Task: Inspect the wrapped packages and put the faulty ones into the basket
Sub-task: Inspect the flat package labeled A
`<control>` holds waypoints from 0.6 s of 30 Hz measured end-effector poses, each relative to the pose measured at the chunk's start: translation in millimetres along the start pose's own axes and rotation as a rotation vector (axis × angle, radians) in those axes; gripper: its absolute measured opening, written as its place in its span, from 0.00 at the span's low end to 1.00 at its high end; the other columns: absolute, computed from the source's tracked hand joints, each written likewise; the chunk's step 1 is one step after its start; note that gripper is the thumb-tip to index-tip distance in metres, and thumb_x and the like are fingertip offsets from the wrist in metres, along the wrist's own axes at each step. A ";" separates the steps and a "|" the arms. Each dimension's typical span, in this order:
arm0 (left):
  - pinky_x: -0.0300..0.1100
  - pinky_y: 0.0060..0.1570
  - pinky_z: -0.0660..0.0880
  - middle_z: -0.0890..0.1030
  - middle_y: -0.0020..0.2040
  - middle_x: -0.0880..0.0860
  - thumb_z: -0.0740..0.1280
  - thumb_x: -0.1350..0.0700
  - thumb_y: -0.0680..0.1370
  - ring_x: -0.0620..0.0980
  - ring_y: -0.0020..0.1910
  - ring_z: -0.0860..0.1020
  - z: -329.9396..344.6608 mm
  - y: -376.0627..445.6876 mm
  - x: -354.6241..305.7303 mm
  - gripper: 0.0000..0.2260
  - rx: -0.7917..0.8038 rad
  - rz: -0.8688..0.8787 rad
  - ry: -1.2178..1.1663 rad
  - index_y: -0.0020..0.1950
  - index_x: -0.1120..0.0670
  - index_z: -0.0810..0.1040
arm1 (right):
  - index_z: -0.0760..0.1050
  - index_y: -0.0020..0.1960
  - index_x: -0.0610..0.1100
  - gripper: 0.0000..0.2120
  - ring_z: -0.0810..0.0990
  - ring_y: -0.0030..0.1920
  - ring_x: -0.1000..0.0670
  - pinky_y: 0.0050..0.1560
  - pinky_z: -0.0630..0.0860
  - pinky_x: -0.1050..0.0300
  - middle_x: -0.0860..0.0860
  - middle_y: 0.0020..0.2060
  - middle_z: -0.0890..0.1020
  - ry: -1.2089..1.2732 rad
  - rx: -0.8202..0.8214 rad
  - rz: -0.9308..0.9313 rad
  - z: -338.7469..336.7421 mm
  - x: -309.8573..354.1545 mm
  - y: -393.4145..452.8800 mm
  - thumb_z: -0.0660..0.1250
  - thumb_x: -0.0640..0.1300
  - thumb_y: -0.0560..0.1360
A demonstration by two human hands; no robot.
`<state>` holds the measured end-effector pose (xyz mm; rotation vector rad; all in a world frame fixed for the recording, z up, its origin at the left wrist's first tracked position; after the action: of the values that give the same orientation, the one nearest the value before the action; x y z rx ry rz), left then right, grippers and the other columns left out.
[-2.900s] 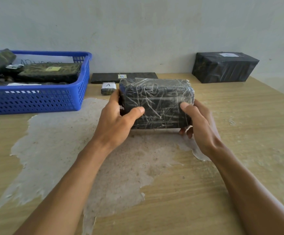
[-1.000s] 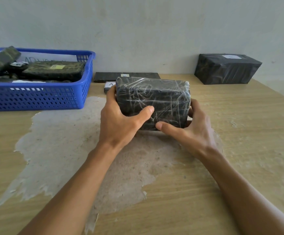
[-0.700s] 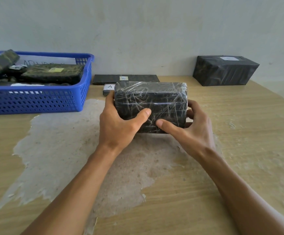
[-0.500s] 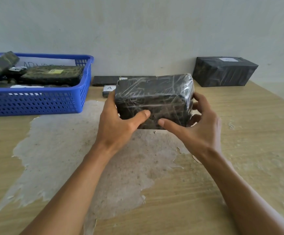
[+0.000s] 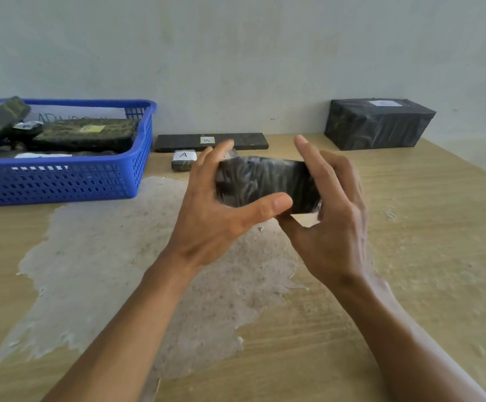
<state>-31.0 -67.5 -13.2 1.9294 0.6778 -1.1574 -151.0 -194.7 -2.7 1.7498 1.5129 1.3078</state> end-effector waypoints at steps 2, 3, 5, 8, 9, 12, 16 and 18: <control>0.48 0.58 0.80 0.77 0.64 0.49 0.75 0.32 0.60 0.45 0.61 0.78 -3.0 0.5 -1.0 0.36 -0.048 0.016 -0.040 0.64 0.45 0.74 | 0.66 0.77 0.41 0.42 0.76 0.57 0.48 0.42 0.80 0.53 0.50 0.63 0.73 0.131 0.028 0.010 0.2 3.5 0.6 0.80 0.39 0.67; 0.48 0.56 0.81 0.80 0.60 0.50 0.75 0.35 0.61 0.47 0.58 0.80 -4.9 0.9 -0.3 0.31 -0.063 0.012 -0.085 0.60 0.47 0.76 | 0.65 0.77 0.41 0.42 0.75 0.57 0.52 0.40 0.80 0.55 0.51 0.64 0.71 0.212 0.038 0.043 0.1 4.3 1.3 0.79 0.40 0.66; 0.53 0.55 0.82 0.83 0.54 0.52 0.74 0.40 0.63 0.51 0.56 0.83 -8.1 2.0 2.2 0.24 -0.070 -0.010 -0.214 0.55 0.48 0.78 | 0.63 0.78 0.47 0.42 0.74 0.56 0.56 0.41 0.80 0.57 0.53 0.68 0.68 0.385 0.053 0.173 0.1 3.6 2.9 0.74 0.47 0.66; 0.49 0.50 0.83 0.85 0.52 0.51 0.73 0.43 0.63 0.50 0.52 0.84 -7.1 2.3 2.8 0.21 -0.034 -0.027 -0.328 0.54 0.48 0.79 | 0.62 0.77 0.58 0.39 0.73 0.66 0.56 0.56 0.80 0.54 0.55 0.72 0.69 0.576 0.132 0.406 6.1 -5.7 2.0 0.66 0.60 0.68; 0.44 0.46 0.83 0.85 0.51 0.51 0.72 0.43 0.63 0.49 0.51 0.84 -5.1 1.8 2.8 0.23 -0.017 -0.028 -0.346 0.55 0.50 0.79 | 0.63 0.77 0.60 0.37 0.73 0.69 0.54 0.60 0.79 0.49 0.54 0.72 0.70 0.623 0.188 0.441 9.6 -8.1 1.2 0.66 0.62 0.69; 0.42 0.42 0.82 0.84 0.53 0.54 0.71 0.45 0.63 0.49 0.50 0.85 -1.4 0.8 5.1 0.28 0.016 -0.050 -0.382 0.59 0.56 0.78 | 0.65 0.75 0.58 0.31 0.77 0.68 0.48 0.63 0.79 0.46 0.53 0.67 0.79 0.838 0.316 0.469 18.4 -7.9 -1.5 0.66 0.58 0.73; 0.60 0.51 0.82 0.83 0.56 0.61 0.72 0.46 0.64 0.57 0.55 0.83 -3.0 1.3 8.9 0.30 0.037 -0.050 -0.349 0.62 0.60 0.77 | 0.71 0.66 0.47 0.18 0.82 0.60 0.45 0.55 0.82 0.51 0.47 0.57 0.83 0.922 0.320 0.499 22.5 -5.2 -1.9 0.65 0.48 0.77; 0.59 0.53 0.82 0.83 0.56 0.61 0.72 0.46 0.65 0.56 0.54 0.83 -3.4 0.8 9.2 0.30 0.049 -0.054 -0.340 0.62 0.61 0.76 | 0.72 0.62 0.42 0.16 0.82 0.58 0.42 0.56 0.82 0.45 0.41 0.56 0.82 0.905 0.302 0.492 22.7 -5.4 -2.7 0.65 0.47 0.77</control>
<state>-24.7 -64.6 -20.1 1.7029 0.5225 -1.5030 -132.0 -193.9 -16.5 1.8893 1.8523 2.4678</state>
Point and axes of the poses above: each hand's wrist, its own y-axis towards the middle knuckle, its own z-axis out of the palm, x = y × z, the point moved 5 cm from there along y, towards the middle knuckle
